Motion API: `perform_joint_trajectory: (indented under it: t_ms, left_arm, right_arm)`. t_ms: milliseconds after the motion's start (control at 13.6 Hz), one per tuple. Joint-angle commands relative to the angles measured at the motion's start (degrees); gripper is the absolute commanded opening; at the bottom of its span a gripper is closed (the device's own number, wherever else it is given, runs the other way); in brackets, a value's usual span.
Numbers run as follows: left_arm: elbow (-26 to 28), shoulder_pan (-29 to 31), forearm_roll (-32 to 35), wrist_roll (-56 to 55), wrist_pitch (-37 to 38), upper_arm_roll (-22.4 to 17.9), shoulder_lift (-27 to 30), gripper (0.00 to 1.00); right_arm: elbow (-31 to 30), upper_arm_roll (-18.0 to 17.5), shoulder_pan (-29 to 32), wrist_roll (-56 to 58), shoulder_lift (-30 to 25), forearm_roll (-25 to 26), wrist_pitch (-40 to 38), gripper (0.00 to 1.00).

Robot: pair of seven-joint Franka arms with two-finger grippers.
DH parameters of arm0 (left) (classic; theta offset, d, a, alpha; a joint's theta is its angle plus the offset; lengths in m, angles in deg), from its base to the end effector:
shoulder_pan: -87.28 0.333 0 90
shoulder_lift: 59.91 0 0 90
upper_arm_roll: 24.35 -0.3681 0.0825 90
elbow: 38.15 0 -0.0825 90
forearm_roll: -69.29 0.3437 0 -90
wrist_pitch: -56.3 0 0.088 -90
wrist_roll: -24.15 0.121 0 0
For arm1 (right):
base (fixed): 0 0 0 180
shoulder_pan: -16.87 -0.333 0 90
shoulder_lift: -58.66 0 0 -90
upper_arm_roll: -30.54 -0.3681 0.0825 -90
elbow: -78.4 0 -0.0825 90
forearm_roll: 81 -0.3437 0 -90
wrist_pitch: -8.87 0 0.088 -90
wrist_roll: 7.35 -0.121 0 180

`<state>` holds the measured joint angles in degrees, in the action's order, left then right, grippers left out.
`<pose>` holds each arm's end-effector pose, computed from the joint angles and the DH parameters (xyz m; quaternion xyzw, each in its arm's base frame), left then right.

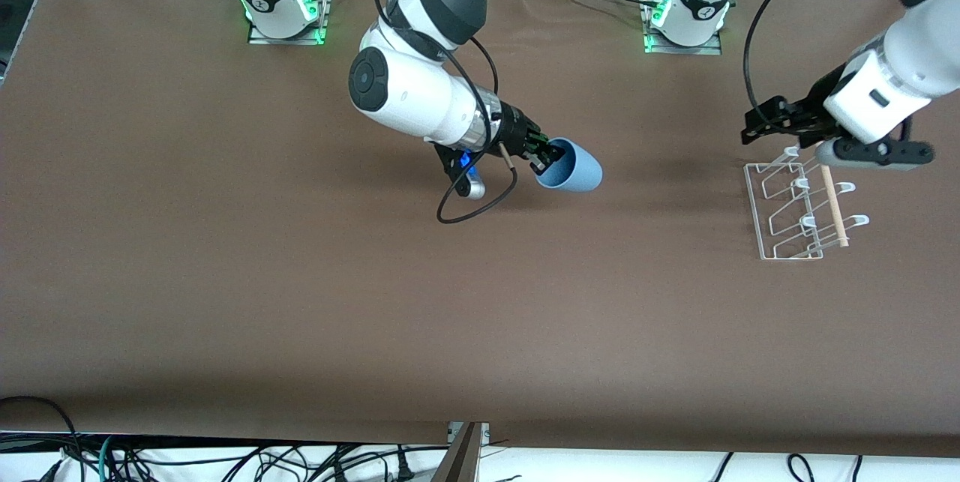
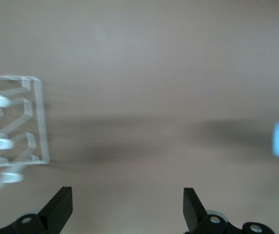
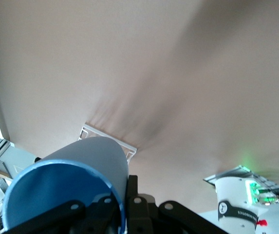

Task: Transfer cup to left arm and place on rack
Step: 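Hold the cup with the right gripper while the left gripper grasps it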

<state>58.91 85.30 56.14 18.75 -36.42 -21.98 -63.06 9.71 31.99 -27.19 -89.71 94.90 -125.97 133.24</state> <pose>0.5240 -0.0659 0.5879 0.9910 0.0219 -0.0744 0.1090 0.5343 0.5482 0.5012 -0.8062 0.4574 0.2303 0.2963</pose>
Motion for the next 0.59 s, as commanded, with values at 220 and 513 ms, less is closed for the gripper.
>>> perform_joint_trajectory:
  t_ms: [220, 513]
  left_arm:
    - [-1.17, 1.10, -18.55, 18.97, 1.85, 0.18, -5.64, 1.00]
    - [-1.00, 0.31, -25.50, 45.32, 1.85, 0.53, -7.92, 1.00]
  right_arm:
    - [2.51, -1.27, -0.41, -2.37, 0.24, -1.17, -0.79, 0.00]
    - [2.51, -1.19, -0.41, -2.29, 0.24, -1.00, -0.79, 0.00]
